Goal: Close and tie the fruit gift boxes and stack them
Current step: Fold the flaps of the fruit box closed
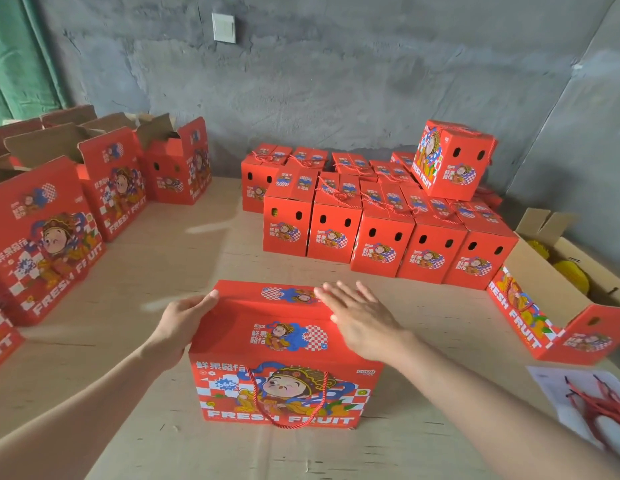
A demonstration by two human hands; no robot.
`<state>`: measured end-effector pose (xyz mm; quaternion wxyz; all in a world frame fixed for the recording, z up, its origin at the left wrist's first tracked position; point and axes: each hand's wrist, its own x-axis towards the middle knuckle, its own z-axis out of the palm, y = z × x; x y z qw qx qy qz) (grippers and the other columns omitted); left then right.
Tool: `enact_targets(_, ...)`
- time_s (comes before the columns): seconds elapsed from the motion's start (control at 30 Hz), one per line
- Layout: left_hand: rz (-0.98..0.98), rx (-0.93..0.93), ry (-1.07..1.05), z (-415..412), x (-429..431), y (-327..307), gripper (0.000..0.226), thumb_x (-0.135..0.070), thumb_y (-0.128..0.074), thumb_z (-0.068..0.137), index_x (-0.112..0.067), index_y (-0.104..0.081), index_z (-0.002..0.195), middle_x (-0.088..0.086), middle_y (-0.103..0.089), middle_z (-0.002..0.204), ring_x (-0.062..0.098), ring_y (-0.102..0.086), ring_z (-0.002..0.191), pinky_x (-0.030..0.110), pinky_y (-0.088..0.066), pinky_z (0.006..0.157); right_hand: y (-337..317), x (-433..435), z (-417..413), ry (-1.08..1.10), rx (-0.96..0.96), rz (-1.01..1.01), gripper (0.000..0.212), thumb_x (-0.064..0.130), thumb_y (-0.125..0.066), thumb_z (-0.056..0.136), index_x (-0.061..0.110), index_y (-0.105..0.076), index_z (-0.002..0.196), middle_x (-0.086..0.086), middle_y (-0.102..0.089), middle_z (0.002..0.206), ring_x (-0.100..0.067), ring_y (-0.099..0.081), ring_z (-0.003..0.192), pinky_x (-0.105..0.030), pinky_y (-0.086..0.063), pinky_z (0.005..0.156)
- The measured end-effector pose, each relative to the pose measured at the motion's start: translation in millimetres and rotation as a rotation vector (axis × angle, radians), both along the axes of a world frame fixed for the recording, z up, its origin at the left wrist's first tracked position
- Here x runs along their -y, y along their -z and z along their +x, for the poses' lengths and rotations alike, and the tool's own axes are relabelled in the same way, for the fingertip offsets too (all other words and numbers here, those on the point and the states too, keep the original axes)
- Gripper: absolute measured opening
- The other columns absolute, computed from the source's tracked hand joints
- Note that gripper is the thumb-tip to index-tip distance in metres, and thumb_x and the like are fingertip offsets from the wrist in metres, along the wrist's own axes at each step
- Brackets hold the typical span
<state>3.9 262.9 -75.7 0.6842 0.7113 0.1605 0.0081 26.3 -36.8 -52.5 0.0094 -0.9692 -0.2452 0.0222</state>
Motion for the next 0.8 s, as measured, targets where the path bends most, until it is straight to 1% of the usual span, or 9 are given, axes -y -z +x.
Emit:
enact_targets(0.03,0.008,-0.001,0.016,0.2,-0.7,-1.5,0.035,-0.035,-0.058,0.092,-0.001,-0.069,0.091,0.020,-0.071,0.087,0.034,-0.066,0.081,0.052,-0.052,0.083,4.8,-11.6,-6.9,0.038,0.002,0.069,0.058,0.025,-0.023,0.104,0.038,0.013,0.147,0.008,0.011,0.157,-0.018,0.009,0.147,-0.035,0.019,0.110)
enact_targets(0.1,0.017,0.000,0.039,0.9,-2.3,-2.3,0.037,-0.034,-0.056,0.093,0.002,-0.067,0.092,0.026,-0.068,0.095,0.035,-0.063,0.085,0.055,-0.049,0.088,12.9,-33.5,-16.1,0.129,0.024,0.174,0.057,0.029,-0.027,0.103,0.042,0.004,0.149,0.007,0.002,0.161,-0.021,0.005,0.148,-0.043,0.016,0.112)
enact_targets(0.2,0.009,-0.028,0.084,2.1,-8.2,-1.0,0.034,-0.036,-0.057,0.092,-0.004,-0.070,0.089,0.016,-0.070,0.093,0.028,-0.063,0.087,0.046,-0.050,0.084,19.5,-51.4,-21.3,0.213,0.110,0.250,0.052,0.028,-0.033,0.102,0.044,-0.016,0.149,0.007,-0.014,0.160,-0.024,-0.007,0.147,-0.056,0.009,0.113)
enact_targets(0.33,-0.019,-0.047,0.113,7.0,-12.6,-3.7,0.027,-0.032,-0.060,0.091,-0.009,-0.071,0.083,0.005,-0.071,0.084,0.019,-0.063,0.084,0.034,-0.051,0.072,17.1,-52.4,-17.4,0.234,0.111,0.312,0.055,0.015,-0.043,0.098,0.034,-0.029,0.148,0.004,-0.027,0.156,-0.022,-0.017,0.146,-0.045,-0.001,0.117)
enact_targets(0.43,-0.016,-0.017,0.042,4.9,-5.7,-0.2,0.028,-0.031,-0.060,0.092,-0.007,-0.068,0.080,0.008,-0.066,0.078,0.021,-0.060,0.074,0.035,-0.047,0.071,14.0,-67.5,-14.9,0.201,0.102,0.323,0.051,0.020,-0.043,0.099,0.017,-0.030,0.149,-0.003,-0.027,0.156,-0.021,-0.020,0.145,-0.035,-0.006,0.118)
enact_targets(0.5,-0.016,0.002,-0.042,4.8,1.3,2.4,0.029,-0.030,-0.062,0.091,-0.010,-0.062,0.070,0.006,-0.062,0.065,0.019,-0.057,0.059,0.032,-0.047,0.064,13.7,-85.7,-15.6,0.201,0.112,0.307,0.052,0.027,-0.044,0.099,0.015,-0.031,0.148,-0.005,-0.029,0.155,-0.029,-0.024,0.143,-0.040,-0.010,0.117)
enact_targets(0.6,-0.011,0.003,-0.121,2.8,6.5,2.0,0.031,-0.030,-0.065,0.089,-0.013,-0.059,0.063,0.003,-0.060,0.056,0.014,-0.055,0.045,0.024,-0.047,0.049,13.9,-101.8,-17.3,0.184,0.136,0.303,0.053,0.014,-0.048,0.095,0.025,-0.036,0.146,-0.002,-0.036,0.152,-0.037,-0.027,0.140,-0.050,-0.014,0.116)
enact_targets(0.7,0.067,0.028,-0.122,0.6,5.9,7.5,0.034,-0.035,-0.063,0.090,-0.011,-0.060,0.066,0.006,-0.060,0.063,0.018,-0.054,0.053,0.028,-0.047,0.054,13.1,-96.7,-15.9,0.151,0.162,0.315,0.054,0.007,-0.048,0.093,0.027,-0.042,0.143,-0.001,-0.043,0.148,-0.036,-0.034,0.136,-0.047,-0.019,0.113)
enact_targets(0.8,0.334,0.066,-0.035,3.8,-0.6,8.8,0.036,-0.040,-0.059,0.091,-0.005,-0.063,0.086,0.012,-0.069,0.085,0.019,-0.060,0.065,0.028,-0.049,0.058,13.1,-93.0,-15.1,0.121,0.166,0.326,0.054,0.005,-0.047,0.094,0.026,-0.043,0.143,-0.001,-0.045,0.146,-0.035,-0.037,0.135,-0.044,-0.022,0.112)
